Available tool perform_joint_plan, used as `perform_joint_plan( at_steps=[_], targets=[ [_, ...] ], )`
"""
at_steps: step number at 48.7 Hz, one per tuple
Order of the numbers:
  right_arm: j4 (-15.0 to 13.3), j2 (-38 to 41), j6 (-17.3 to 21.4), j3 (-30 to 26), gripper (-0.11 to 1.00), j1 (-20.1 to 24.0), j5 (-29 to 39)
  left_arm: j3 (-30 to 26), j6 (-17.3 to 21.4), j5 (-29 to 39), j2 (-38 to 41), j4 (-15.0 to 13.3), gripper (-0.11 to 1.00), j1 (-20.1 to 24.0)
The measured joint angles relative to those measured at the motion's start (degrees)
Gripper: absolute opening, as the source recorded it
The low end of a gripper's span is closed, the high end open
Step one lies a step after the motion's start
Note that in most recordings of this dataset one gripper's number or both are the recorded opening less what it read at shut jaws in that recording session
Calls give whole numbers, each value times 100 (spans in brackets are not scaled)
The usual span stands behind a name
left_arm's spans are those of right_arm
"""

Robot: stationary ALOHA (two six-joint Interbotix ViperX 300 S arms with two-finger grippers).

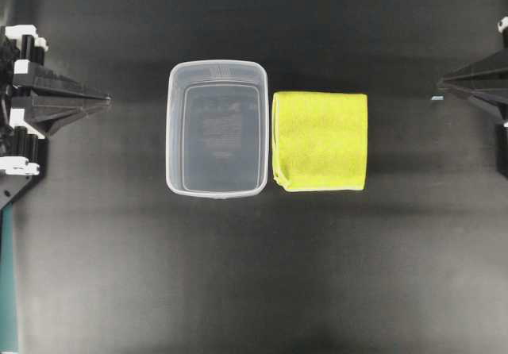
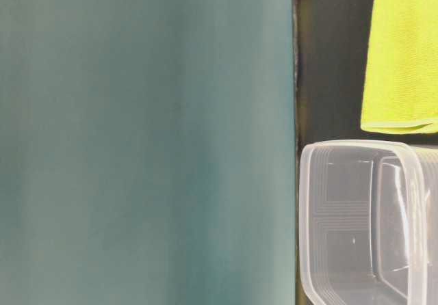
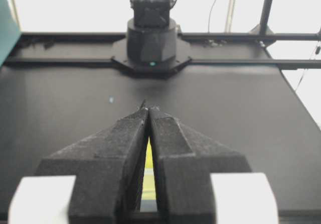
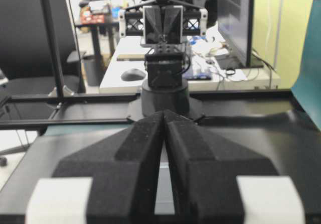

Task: Place the yellow towel into the container with the left arm.
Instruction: 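Move the left gripper over the container toward the yellow towel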

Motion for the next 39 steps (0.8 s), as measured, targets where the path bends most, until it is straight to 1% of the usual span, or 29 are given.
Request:
perform_joint_plan(
  at_steps=[1,3,6,10,18,25,27,30,34,38,39],
  targets=[
    [0,0,0,0,1,0,0,0,0,0,0,0,6,0],
    [0,0,9,0,6,9,0,-26,-35,53,18,35,6,0],
    [18,-26,70,9,0,9,35,-176,-44,360,88,149,1,35],
    [44,-97,202,0,0,9,149,-404,-53,853,229,185,1,97],
    [53,-246,448,9,0,0,413,-1195,-53,1969,712,193,1,176],
    [53,-387,448,9,1,-62,729,-1872,0,2751,1274,193,1,167],
    [53,-431,448,9,2,-88,817,-2048,9,2944,1459,193,1,158],
    [53,-492,448,9,8,-114,976,-2312,18,3208,1758,193,1,149],
    [53,-571,448,9,23,-141,1169,-2646,35,3560,2197,193,1,141],
    [53,-642,466,0,43,-141,1345,-2997,53,3867,2681,202,3,141],
    [53,-668,466,9,50,-149,1397,-3076,62,3938,2795,202,4,132]
  ],
)
